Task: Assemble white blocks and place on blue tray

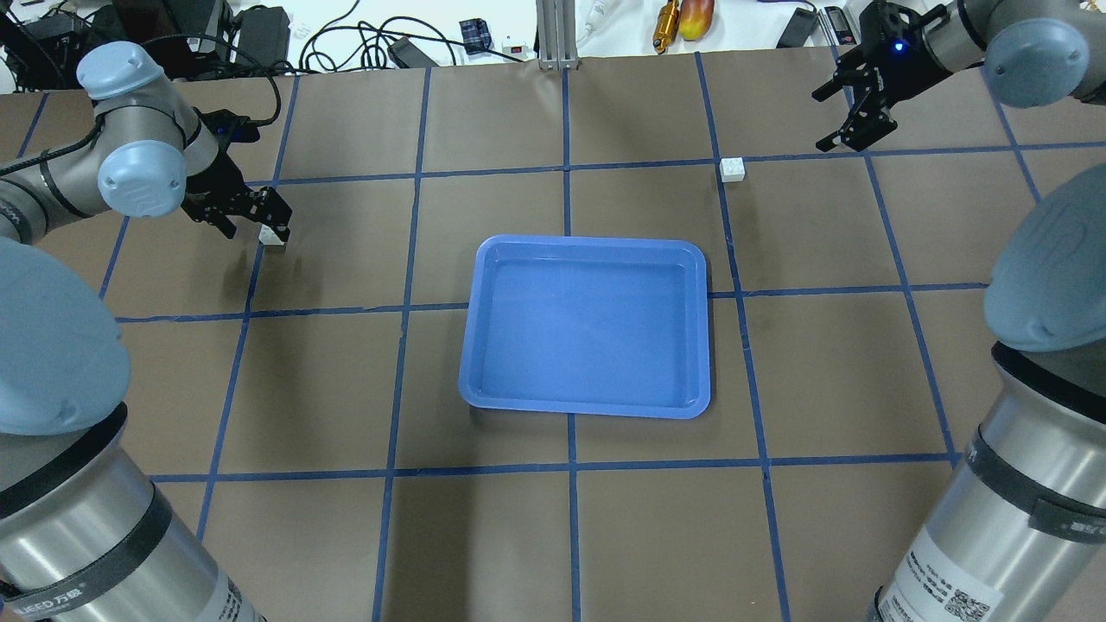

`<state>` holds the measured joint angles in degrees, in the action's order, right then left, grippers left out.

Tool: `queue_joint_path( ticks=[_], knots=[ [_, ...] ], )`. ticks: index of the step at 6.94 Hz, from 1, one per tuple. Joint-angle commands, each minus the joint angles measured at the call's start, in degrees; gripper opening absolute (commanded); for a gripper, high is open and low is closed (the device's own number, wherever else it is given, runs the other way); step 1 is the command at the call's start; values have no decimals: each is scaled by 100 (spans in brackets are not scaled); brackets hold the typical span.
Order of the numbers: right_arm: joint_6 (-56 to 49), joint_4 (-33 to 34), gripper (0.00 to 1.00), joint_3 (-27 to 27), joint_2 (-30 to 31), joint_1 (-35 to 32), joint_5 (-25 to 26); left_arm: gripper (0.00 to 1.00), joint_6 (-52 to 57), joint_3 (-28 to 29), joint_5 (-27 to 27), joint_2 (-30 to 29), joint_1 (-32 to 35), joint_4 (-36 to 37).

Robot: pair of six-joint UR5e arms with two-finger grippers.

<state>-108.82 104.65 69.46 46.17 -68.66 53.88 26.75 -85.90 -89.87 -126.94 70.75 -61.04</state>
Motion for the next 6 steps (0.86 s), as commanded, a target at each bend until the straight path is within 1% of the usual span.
queue_joint_path(
  ticks=[1,2,3,5,6],
  knots=[
    [-611,-155,95,-47,-450,-50,-395,92,-29,3,4,-138,0,153],
    [-631,-373,95,-38,-451,-233,-395,87,-29,47,13,-173,0,154],
    [-623,-610,94,-29,-442,-531,-361,85,-90,178,22,-226,0,145],
    [-658,-604,94,-12,-460,-569,-343,85,-249,267,92,-253,9,128],
    [-658,-543,94,-21,-486,-569,-343,68,-240,258,92,-253,9,93]
  ],
)
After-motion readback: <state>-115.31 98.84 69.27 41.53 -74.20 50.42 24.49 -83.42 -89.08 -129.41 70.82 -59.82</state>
